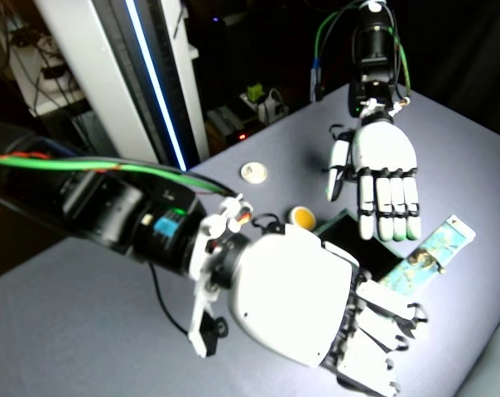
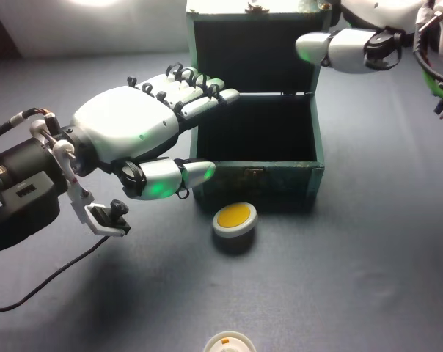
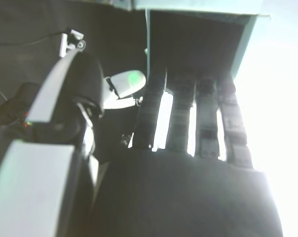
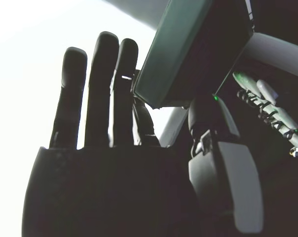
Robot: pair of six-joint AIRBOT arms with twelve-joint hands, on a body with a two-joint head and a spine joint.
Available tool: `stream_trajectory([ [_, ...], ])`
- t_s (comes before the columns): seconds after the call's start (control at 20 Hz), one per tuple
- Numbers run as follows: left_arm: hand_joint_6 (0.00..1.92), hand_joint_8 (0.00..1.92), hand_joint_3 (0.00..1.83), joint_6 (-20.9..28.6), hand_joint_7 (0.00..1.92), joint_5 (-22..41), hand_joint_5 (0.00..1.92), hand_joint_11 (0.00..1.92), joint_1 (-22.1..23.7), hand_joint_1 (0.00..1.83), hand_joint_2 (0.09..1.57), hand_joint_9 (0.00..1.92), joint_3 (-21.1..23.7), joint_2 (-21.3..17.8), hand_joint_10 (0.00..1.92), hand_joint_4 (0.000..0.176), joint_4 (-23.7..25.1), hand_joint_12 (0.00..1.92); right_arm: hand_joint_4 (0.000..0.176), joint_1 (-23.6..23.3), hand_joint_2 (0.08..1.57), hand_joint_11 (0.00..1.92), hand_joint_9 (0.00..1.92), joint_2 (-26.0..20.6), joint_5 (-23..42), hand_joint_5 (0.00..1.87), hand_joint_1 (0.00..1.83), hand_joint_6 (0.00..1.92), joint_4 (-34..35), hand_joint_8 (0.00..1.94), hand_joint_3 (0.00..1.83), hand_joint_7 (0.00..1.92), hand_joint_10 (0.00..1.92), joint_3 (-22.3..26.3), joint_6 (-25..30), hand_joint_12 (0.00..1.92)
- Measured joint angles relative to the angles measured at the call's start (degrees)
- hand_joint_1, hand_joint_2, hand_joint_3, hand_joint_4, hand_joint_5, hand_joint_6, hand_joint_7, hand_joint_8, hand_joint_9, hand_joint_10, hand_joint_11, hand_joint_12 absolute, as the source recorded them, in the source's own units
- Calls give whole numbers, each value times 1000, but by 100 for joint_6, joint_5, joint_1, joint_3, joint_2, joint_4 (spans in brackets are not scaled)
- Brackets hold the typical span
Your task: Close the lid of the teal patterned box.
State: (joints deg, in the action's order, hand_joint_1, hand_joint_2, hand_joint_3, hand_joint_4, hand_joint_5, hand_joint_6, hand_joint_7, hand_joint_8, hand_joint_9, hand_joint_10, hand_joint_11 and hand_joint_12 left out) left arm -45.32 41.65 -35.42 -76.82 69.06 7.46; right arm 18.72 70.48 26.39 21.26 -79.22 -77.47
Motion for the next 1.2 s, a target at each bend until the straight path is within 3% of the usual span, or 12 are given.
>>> stream_trajectory([
  [0.05,4,0,2,4,0,101,9,29,-68,154,1446,0,59,-66,0,0,-87,14,0,0,1390,492,622,0,35,0,83,1023,-4,1227,2,541,1695,90,0,1921],
  [0.1,5,0,0,2,0,157,11,43,-129,155,1442,0,98,-103,0,0,-103,24,0,0,1394,515,609,-20,42,0,69,998,-4,1222,2,526,1691,142,-2,1921],
  [0.15,1,0,2,11,0,275,21,1,-249,166,1422,0,175,-151,0,0,-216,160,0,0,1388,452,570,-92,39,3,27,1041,-55,1236,0,450,1647,232,0,1921],
  [0.4,3,0,4,13,0,667,17,0,-520,136,1431,0,374,-361,0,5,-404,155,0,52,1396,528,563,-337,149,34,37,1137,-251,1265,1,437,1666,560,2,1921],
  [0.45,2,0,2,17,0,813,10,0,-560,117,1427,0,404,-372,0,8,-407,56,0,87,1401,550,574,-389,184,24,38,1216,-271,1245,2,452,1636,619,2,1921],
  [0.7,0,0,0,63,0,962,0,0,-702,111,1420,0,459,-376,0,20,-428,0,0,308,1435,601,486,-549,396,0,41,982,-254,1208,3,317,1619,831,4,1921],
  [0.8,0,0,0,81,0,1058,0,0,-772,101,1420,0,494,-376,0,15,-507,0,0,380,1443,611,513,-573,483,0,25,1043,-264,1138,2,369,1566,898,2,1905],
  [0.95,0,0,6,146,0,1104,0,0,-881,23,1439,0,511,-356,0,54,-649,0,0,501,1434,625,532,-601,601,29,20,1072,-282,1255,0,432,1678,986,35,1921],
  [1.0,0,0,9,162,0,1134,0,0,-907,20,1445,0,511,-343,0,41,-710,0,0,538,1432,595,505,-610,629,63,44,902,-264,1254,0,412,1693,997,70,1921],
  [1.05,0,0,0,173,0,1207,0,0,-949,57,1425,0,511,-319,0,45,-758,0,0,546,1441,594,538,-621,643,64,16,998,-282,1125,1,440,1611,1003,83,1921],
  [1.15,0,0,0,212,0,1250,0,0,-997,48,1413,0,525,-286,0,44,-815,0,0,599,1435,579,563,-669,695,59,2,1025,-282,1127,0,484,1577,1064,92,1921],
  [1.2,0,0,0,225,0,1279,0,0,-1049,17,1416,0,546,-284,0,54,-837,0,0,632,1425,607,598,-682,715,63,0,1027,-295,1209,0,524,1610,1071,96,1921],
])
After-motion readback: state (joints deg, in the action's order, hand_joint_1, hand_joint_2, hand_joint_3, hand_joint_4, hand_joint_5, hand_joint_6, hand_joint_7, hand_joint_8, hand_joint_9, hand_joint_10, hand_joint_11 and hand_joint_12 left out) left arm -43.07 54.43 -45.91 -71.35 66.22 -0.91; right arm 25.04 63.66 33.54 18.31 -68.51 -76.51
